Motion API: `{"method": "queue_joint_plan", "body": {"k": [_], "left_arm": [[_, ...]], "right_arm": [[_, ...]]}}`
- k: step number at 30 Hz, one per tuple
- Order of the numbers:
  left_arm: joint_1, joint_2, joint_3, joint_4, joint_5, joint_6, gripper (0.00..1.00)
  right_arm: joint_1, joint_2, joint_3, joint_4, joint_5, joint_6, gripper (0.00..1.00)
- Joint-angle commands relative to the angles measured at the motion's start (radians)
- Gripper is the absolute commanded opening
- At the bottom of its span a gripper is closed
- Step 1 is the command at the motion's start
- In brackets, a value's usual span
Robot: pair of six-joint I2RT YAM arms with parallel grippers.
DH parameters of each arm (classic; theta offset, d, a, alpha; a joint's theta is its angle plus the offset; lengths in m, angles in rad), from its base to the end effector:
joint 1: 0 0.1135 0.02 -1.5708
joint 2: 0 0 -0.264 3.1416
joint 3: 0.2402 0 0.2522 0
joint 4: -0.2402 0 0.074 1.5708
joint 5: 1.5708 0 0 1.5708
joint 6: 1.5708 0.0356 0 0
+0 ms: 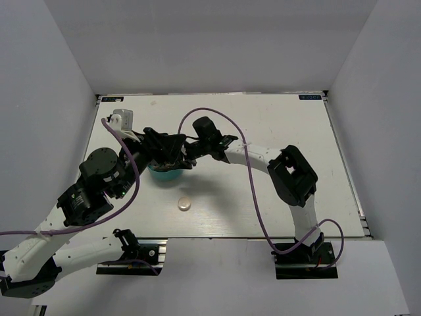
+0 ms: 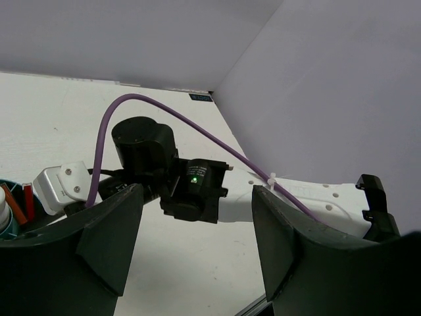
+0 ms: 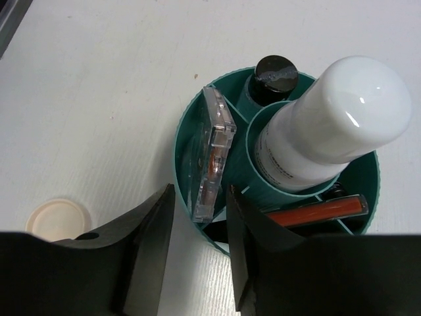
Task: Organize the makeup
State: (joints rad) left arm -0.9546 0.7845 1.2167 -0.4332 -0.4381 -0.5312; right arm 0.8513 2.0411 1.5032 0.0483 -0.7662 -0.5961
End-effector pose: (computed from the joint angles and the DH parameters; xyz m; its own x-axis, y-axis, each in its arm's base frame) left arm 0.0913 -0.1028 0.4570 -0.2507 -0.4398 -0.8624 0.4255 0.7501 -0.5062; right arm 0.2903 0.3688 0.2280 0.2742 -0.3009 -0.9134 -0.9562 -0.1865 -0.2256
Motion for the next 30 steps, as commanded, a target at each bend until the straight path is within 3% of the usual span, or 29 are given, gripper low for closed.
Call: {"method": "queue_joint_plan", "body": {"k": [1, 9, 18, 30], "left_arm": [[0.005, -0.004, 0.001, 0.010, -0.011, 0.010, 0.77], [0.005, -0.007, 0.000, 0.007, -0.008, 0.007, 0.77], [0.005, -0.008, -0.003, 0.008, -0.008, 0.007, 0.77], [0.005, -0.014, -0.008, 0.013, -0.005, 0.007, 0.77]], "right_arm": [[0.012, 0.016, 0.042, 0.015, -0.013, 0.016, 0.42], [0.012, 0.030, 0.048, 0.030, -0.005, 0.028, 0.38], [0.009, 0.028, 0.061, 0.030, 0.019, 0.027, 0.24], [0.005, 0.013, 0.071, 0.041, 0.060, 0.047, 0.17]]}}
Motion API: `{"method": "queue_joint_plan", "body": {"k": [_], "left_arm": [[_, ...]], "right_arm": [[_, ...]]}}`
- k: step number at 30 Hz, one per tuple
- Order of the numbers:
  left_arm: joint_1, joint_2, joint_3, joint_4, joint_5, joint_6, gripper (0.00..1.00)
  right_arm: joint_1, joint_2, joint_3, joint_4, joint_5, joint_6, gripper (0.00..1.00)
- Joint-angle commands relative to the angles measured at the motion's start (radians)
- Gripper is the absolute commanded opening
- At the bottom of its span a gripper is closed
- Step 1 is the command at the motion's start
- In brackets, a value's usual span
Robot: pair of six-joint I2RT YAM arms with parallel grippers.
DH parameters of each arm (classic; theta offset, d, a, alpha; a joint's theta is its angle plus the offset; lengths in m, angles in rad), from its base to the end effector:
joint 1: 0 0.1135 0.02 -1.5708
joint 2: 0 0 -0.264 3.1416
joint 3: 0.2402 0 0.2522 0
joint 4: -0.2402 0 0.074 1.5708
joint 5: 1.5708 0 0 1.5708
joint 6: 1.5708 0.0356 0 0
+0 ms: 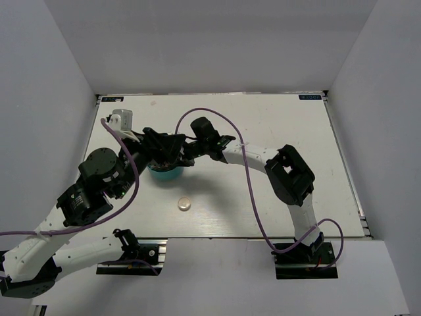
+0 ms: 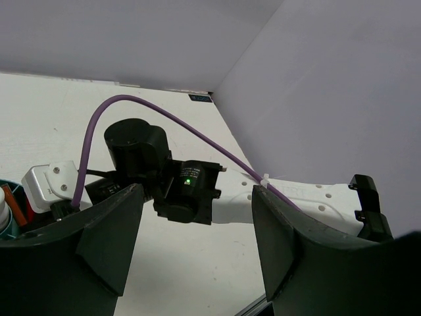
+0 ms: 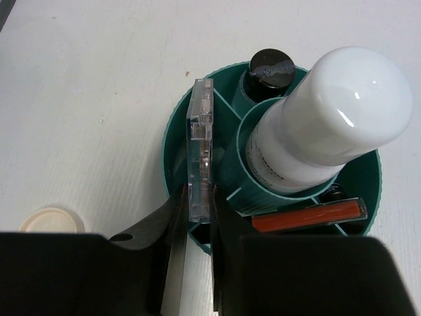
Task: Organize the makeup
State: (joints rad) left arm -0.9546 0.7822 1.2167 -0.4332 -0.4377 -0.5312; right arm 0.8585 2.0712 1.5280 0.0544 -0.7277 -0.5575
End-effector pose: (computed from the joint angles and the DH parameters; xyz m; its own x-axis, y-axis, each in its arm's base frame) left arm 0.0909 -0.1022 0.4573 -0.2497 -0.4413 -0.8619 0.4265 0.7490 -0.5070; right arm 0.2933 0.3759 0.2226 0.2416 -0.3246 -0.9145 -0.9677 -0.1511 -0.2021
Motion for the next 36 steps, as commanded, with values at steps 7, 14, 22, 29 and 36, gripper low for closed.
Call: {"method": "queue_joint_plan", "body": {"k": [7, 14, 22, 29, 36], "left_arm": [[0.005, -0.011, -0.013, 0.022, -0.003, 0.007, 0.77], [0.005, -0.015, -0.020, 0.031, -0.001, 0.005, 0.77], [0.005, -0.021, -0.031, 0.042, -0.002, 0.007, 0.77], [0.005, -0.032, -0.032, 0.040, -0.003, 0.007, 0.77], [0.005, -0.041, -0.042, 0.044, -0.003, 0.005, 0.77]], "right_arm": [[-0.004, -0.039, 0.046, 0.012, 0.037, -0.013, 0.17], [-0.004, -0.062, 0.058, -0.042, 0.056, -0.059, 0.17], [-0.004, -0.072, 0.093, -0.120, 0.094, -0.088, 0.17], [-0.004, -0.074, 0.119, -0.165, 0.114, -0.104, 0.16], [0.000, -0.076, 0.169, -0.260, 0.122, -0.142, 0.16]]}}
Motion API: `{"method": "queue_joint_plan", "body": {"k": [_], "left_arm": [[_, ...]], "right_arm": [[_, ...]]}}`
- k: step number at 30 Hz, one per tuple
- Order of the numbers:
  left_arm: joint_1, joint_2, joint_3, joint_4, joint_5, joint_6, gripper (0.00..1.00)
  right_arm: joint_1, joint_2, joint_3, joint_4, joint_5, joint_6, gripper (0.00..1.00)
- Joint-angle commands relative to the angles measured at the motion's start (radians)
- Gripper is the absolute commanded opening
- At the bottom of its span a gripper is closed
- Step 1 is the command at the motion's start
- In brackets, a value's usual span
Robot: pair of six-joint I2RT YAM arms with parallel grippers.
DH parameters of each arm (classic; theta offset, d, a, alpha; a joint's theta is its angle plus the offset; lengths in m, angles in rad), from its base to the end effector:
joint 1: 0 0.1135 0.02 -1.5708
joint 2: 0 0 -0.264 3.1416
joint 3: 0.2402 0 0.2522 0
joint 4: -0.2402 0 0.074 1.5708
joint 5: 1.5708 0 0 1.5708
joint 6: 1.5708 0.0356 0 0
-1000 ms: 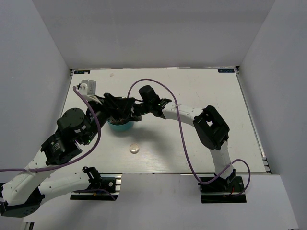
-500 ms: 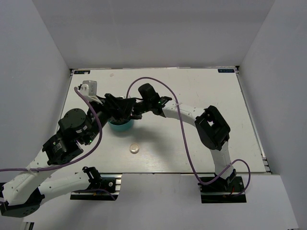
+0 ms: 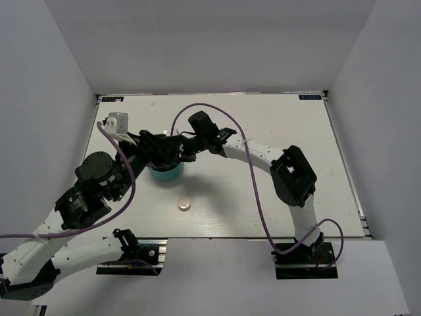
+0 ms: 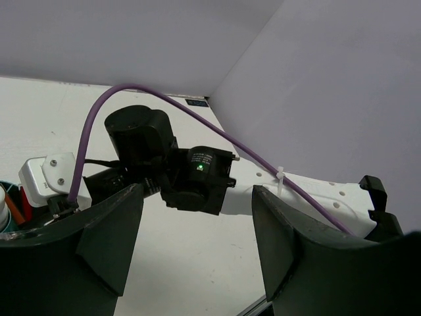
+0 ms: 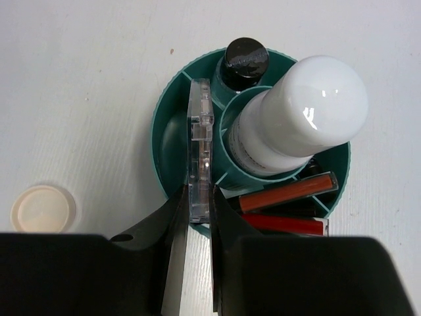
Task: Organize the makeup
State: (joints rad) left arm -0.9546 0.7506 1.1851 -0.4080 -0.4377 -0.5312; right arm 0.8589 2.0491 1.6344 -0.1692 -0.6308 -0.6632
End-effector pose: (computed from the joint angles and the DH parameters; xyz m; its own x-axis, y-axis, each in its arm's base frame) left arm 0.0875 -0.0974 0.4539 -0.2372 -0.4590 -0.8562 0.4339 0.7385 -0.5161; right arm 0.2948 0.3738 0.2474 0.2905 -0.4243 -0.8576 -0.9568 -0.1348 -0.2574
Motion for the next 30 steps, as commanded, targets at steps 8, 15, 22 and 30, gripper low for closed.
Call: {"method": "queue_joint_plan", "body": {"k": [8, 15, 22, 30], "left_arm": [[0.005, -0.016, -0.021, 0.026, -0.003, 0.005, 0.77], [0.005, -0.017, -0.021, 0.031, -0.001, 0.007, 0.76], [0.005, -0.013, -0.018, 0.031, -0.001, 0.008, 0.77], [0.005, -0.017, -0.018, 0.029, -0.001, 0.007, 0.77]], "right_arm": [[0.000, -0.050, 0.136, -0.162, 0.040, -0.102, 0.17], [0.005, -0.038, 0.154, -0.236, 0.054, -0.156, 0.17], [0.020, -0.018, 0.188, -0.309, 0.048, -0.194, 0.18], [0.037, -0.020, 0.197, -0.335, 0.055, -0.246, 0.18]]}}
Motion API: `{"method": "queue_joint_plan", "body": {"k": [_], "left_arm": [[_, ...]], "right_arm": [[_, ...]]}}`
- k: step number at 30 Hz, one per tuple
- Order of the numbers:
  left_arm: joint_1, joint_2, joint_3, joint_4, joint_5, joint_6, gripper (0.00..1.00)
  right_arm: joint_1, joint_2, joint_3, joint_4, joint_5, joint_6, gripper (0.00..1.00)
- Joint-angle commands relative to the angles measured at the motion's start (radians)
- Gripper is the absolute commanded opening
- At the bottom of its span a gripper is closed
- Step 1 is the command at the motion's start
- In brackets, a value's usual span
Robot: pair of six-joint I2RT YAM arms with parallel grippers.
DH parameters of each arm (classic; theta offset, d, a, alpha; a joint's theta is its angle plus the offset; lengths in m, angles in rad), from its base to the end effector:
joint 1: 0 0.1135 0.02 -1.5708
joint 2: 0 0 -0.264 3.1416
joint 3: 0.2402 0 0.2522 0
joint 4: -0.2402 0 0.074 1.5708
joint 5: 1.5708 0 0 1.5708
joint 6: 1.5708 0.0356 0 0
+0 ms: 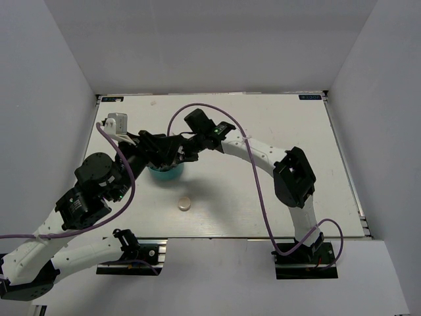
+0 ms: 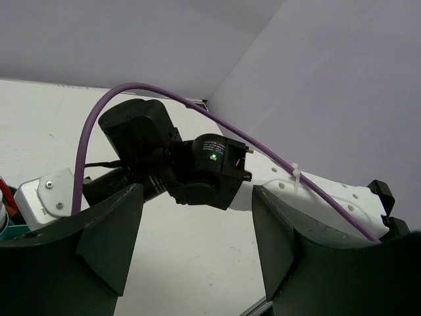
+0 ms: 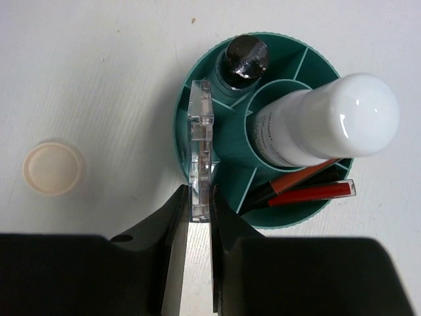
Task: Organize the makeup
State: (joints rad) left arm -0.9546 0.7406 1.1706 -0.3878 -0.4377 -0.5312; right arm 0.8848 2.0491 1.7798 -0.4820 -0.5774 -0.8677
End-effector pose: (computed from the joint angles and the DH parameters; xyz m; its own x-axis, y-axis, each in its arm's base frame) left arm 0.0868 -0.0965 0.4528 -0.2294 -0.4699 -0.8524 0.4386 0.7319 -0.5215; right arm 0.2824 0.3756 0.2697 0.4078 -0.5109 -0.7567 -0.9124 -0.2593 -0.3166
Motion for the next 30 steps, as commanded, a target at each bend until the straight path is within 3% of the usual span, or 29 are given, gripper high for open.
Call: {"method": "queue_joint_plan", "body": {"k": [1, 17, 30], "left_arm": [[0.005, -0.009, -0.003, 0.007, -0.001, 0.005, 0.76], [0.005, -0.015, -0.002, 0.003, -0.003, 0.011, 0.77], [0.005, -0.029, -0.009, 0.001, -0.004, 0.007, 0.77]], "right_arm": [[0.011, -0.018, 0.050, -0.027, 0.007, -0.063, 0.19], [0.008, -0.024, 0.084, -0.058, 0.100, -0.220, 0.20], [0.017, -0.007, 0.119, -0.208, 0.063, -0.364, 0.22]]}}
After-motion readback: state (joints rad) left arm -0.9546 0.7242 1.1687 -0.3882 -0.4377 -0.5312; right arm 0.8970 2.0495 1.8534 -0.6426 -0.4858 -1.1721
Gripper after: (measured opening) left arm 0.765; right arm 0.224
